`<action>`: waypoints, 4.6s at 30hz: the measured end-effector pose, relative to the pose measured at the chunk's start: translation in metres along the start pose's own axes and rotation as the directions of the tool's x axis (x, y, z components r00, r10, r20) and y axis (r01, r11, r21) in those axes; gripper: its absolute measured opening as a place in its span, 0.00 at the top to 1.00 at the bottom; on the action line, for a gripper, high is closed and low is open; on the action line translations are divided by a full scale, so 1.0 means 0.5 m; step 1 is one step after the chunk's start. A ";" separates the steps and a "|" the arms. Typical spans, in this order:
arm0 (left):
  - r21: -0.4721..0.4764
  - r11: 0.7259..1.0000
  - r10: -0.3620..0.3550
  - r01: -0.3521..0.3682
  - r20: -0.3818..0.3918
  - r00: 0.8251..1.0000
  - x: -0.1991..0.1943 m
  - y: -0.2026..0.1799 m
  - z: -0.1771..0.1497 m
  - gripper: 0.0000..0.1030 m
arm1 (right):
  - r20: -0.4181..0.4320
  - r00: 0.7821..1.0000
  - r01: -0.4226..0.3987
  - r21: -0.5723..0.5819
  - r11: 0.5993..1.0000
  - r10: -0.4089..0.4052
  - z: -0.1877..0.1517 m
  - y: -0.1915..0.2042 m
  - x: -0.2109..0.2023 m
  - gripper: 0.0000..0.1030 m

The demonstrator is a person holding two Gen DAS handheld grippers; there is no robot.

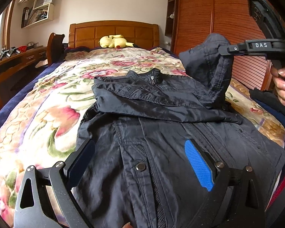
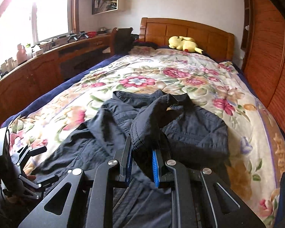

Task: Fold large clothes

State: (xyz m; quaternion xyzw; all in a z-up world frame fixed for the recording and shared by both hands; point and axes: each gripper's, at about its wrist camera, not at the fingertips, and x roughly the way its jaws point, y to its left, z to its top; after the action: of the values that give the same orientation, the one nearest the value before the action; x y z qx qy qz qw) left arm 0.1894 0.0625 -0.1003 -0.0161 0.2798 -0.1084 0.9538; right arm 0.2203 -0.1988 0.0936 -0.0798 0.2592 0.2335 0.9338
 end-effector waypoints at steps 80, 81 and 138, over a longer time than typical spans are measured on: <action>0.155 0.985 0.005 0.082 -0.493 0.870 0.312 -0.059 0.074 0.41 | -0.192 0.981 0.052 0.116 0.992 -0.029 -0.285 -0.134 0.195 0.39; 0.155 0.984 0.003 0.084 -0.493 0.870 0.312 -0.061 0.073 0.42 | -0.192 0.981 0.053 0.116 0.992 -0.030 -0.286 -0.134 0.195 0.39; 0.189 0.979 0.139 -0.081 -0.319 0.938 0.152 0.028 0.151 0.50 | -0.188 0.982 0.052 0.119 0.992 -0.028 -0.288 -0.135 0.196 0.38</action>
State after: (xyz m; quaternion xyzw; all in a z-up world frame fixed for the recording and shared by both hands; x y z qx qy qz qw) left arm 0.2950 0.0574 -0.0782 0.1010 0.4255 -0.0797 0.8957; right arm 0.2624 -0.2585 -0.0781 -0.0485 0.3574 0.1897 0.9132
